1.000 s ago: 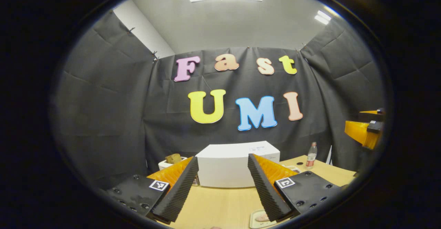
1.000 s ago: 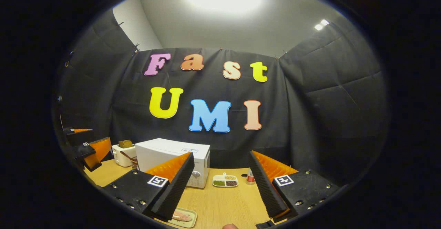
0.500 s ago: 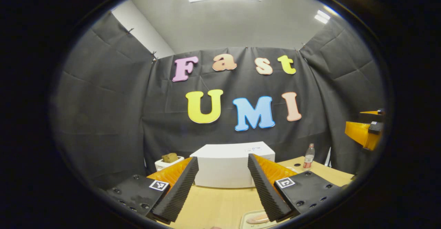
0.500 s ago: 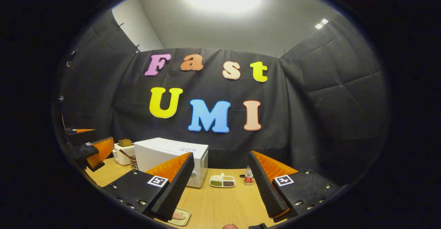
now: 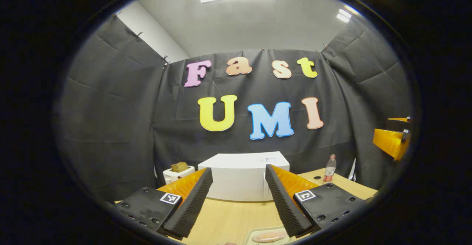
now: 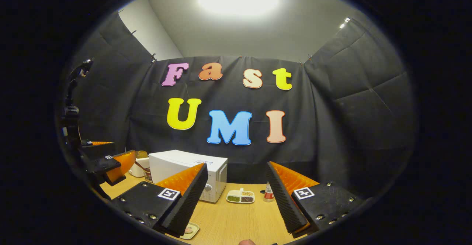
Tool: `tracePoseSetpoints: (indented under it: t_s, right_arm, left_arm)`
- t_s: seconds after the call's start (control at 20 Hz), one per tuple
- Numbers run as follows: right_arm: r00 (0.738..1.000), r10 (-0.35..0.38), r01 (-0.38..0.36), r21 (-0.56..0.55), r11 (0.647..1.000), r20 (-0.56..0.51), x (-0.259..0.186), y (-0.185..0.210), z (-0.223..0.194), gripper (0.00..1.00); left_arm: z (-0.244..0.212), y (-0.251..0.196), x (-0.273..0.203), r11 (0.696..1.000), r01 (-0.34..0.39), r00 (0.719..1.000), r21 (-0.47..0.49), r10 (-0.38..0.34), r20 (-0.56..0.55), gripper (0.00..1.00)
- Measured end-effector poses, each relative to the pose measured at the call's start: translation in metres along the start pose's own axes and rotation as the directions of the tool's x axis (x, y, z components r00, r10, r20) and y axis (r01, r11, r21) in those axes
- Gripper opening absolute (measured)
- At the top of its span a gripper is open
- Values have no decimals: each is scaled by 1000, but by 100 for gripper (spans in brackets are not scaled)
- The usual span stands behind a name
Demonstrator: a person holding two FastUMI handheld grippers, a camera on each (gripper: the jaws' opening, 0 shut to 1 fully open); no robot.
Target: Open the microwave oven with the left hand, put the food in, and close the microwave oven.
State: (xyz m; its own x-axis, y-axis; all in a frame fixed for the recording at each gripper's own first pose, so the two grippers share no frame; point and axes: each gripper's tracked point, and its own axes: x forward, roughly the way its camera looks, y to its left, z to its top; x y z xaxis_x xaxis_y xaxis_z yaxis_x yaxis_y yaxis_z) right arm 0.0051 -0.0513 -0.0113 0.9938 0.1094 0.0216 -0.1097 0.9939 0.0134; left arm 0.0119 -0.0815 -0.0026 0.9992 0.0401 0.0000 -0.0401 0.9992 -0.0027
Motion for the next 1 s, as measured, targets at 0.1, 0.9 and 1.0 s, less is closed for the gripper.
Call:
tracePoseSetpoints:
  t_s: [0.1,0.9,1.0]
  right_arm:
    - [1000,-7,7,1,1000,2,-1,-4,1,96]
    - [981,-191,190,-34,981,-29,34,-22,-1,96]
    - [978,-209,208,-40,977,-24,35,-24,1,96]
  left_arm:
    - [-4,-5,17,1000,4,1000,-10,-4,1,99]
    - [-74,-67,174,981,192,981,-17,-193,-25,96]
    - [-88,-75,187,978,209,977,-7,-209,-39,96]
